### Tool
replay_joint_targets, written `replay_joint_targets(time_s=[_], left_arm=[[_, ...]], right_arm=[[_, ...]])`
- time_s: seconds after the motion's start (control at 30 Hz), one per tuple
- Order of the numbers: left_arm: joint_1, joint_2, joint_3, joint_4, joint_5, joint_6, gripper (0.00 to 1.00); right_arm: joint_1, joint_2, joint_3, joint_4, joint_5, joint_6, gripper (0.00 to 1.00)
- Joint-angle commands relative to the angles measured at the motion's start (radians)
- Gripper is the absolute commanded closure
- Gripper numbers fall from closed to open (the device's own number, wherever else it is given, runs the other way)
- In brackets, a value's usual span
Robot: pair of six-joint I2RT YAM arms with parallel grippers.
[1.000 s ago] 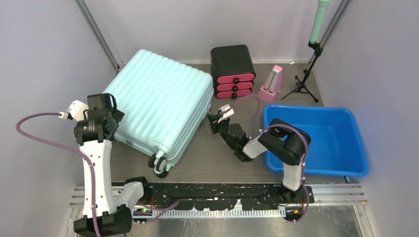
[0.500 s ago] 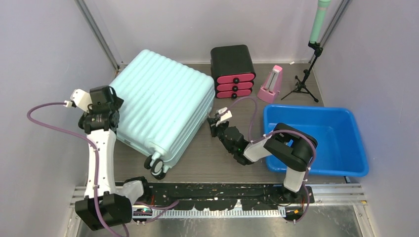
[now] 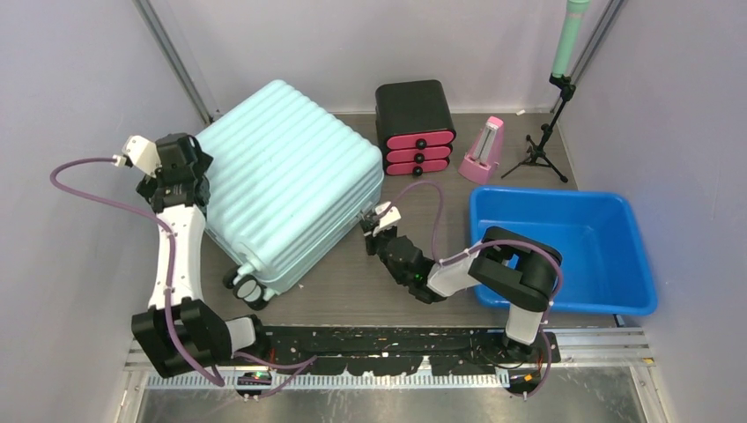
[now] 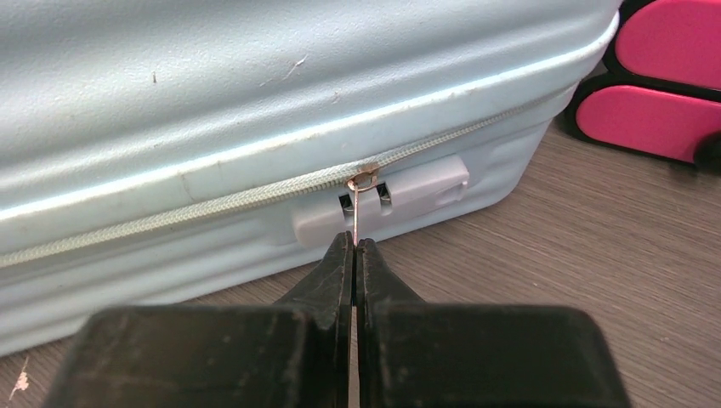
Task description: Open, take out, and arrange the luggage
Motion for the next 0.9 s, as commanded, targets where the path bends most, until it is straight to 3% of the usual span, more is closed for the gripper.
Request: replay_joint_targets(time_s=[0.0, 0.2, 0.37, 0.43, 0.6, 0.7, 0.8, 0.87], left_arm=[[-0.01, 0.144, 0.047, 0.223, 0.228, 0.057, 0.11], [-0.01, 0.312, 0.196, 0.253, 0.437, 0.096, 0.12], [-0.035, 0.384, 0.384, 0.09, 0.579, 0.173, 0.03], [-0.086, 0.36, 0.43, -0.006, 0.493, 0.237, 0.01], [-0.218, 0.215, 0.449, -0.232, 0.106, 0.341, 0.0], [-0.219, 0.11, 0.399, -0.386, 0.005, 0.246, 0.0], [-0.222, -0.034, 0.258, -0.427, -0.03, 0.15, 0.0], [-0.222, -0.107, 0.201, -0.503, -0.138, 0.069, 0.0]], right_arm=[[0.06, 0.0, 0.055, -0.007, 0.042, -0.004, 1.0], [0.116, 0.035, 0.114, -0.02, 0.083, -0.011, 1.0], [0.142, 0.038, 0.143, -0.02, 0.093, -0.009, 1.0], [0.143, 0.045, 0.153, -0.024, 0.099, -0.009, 1.0], [0.144, 0.061, 0.161, -0.016, 0.116, -0.007, 1.0], [0.144, 0.068, 0.171, -0.026, 0.113, -0.008, 1.0], [0.144, 0.079, 0.171, -0.014, 0.112, -0.014, 1.0], [0.144, 0.074, 0.172, -0.017, 0.105, -0.02, 1.0]])
